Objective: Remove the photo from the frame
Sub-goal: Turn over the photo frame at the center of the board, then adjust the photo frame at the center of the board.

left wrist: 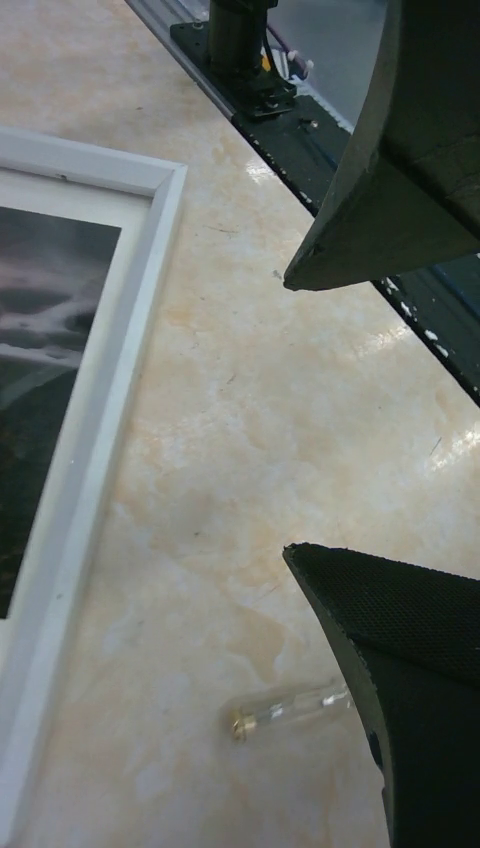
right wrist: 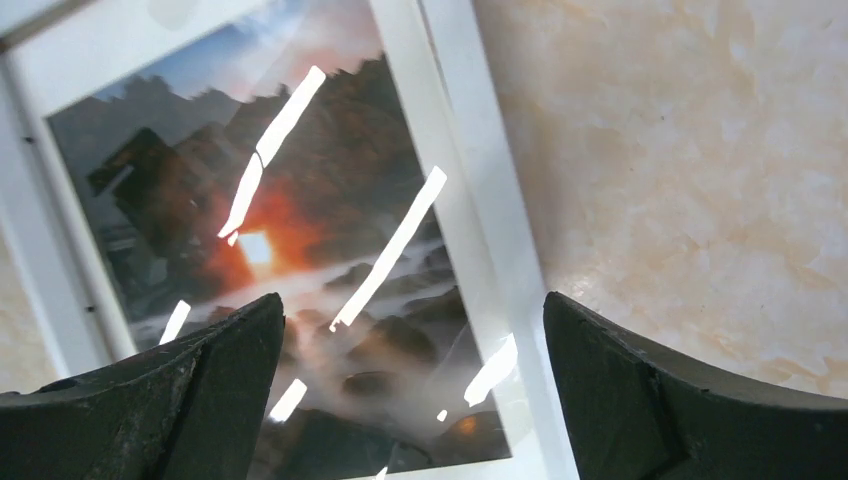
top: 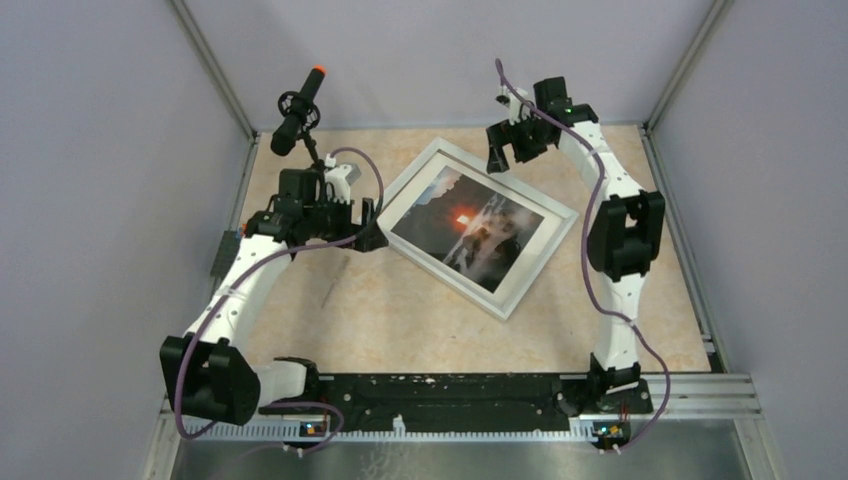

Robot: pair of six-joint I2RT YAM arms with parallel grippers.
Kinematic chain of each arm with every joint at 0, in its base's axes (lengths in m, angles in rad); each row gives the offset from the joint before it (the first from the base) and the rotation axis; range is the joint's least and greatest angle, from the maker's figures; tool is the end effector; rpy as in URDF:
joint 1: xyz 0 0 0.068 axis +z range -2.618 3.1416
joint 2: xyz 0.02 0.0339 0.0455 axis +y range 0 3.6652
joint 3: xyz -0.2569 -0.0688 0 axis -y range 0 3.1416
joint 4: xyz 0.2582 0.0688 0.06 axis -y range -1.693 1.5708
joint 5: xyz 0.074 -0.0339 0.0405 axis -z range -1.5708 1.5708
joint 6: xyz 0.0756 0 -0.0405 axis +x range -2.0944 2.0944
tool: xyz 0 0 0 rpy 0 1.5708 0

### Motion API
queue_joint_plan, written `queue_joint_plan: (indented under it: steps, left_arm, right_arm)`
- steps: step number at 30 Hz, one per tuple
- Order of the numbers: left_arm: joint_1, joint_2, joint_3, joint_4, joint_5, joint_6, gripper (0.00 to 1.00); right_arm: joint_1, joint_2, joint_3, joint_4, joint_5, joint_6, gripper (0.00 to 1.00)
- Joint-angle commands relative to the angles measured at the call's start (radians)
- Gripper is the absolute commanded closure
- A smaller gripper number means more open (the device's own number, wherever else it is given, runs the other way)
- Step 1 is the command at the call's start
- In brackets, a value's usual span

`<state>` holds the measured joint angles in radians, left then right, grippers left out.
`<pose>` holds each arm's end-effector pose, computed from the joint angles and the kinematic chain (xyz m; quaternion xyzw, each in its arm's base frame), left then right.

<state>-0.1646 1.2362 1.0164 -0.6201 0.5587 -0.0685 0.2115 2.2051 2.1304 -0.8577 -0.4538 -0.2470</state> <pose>0.2824 -0.0875 0.2556 0.1415 0.8920 -0.2957 0.3112 0.5003 0.1413 0.2470 -0.2790 0.8849 0.2081 0.3095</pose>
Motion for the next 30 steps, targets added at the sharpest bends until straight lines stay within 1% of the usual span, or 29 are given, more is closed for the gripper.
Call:
queue_joint_plan:
  steps: [1,8,12,15,25,26,30]
  left_arm:
    - [-0.001,0.011,-0.104,0.151,0.052,-0.108,0.01]
    - [-0.009,0.088,-0.252,0.325,0.063,-0.192,0.01]
    - [-0.022,0.145,-0.281,0.401,0.072,-0.218,0.01]
    - [-0.027,0.186,-0.281,0.456,0.075,-0.236,0.01]
    - [-0.046,0.324,-0.242,0.525,0.096,-0.231,0.01]
    - [-0.049,0.343,-0.228,0.532,0.094,-0.223,0.01]
    - [-0.052,0.451,-0.134,0.539,0.088,-0.188,0.01]
  right_arm:
    - [-0.037,0.141,0.162,-0.132,-0.039,-0.070,0.01]
    - [-0.044,0.269,0.191,-0.122,-0.039,-0.143,0.01]
    - [-0.046,0.276,0.131,-0.144,-0.077,-0.144,0.02]
    - [-0.050,0.237,0.012,-0.135,-0.111,-0.145,0.04]
    - [-0.088,0.008,-0.515,-0.003,-0.188,-0.048,0.07]
    - [-0.088,-0.017,-0.592,0.012,-0.205,-0.033,0.07]
    - [-0.089,-0.136,-0.808,0.088,-0.245,0.058,0.08]
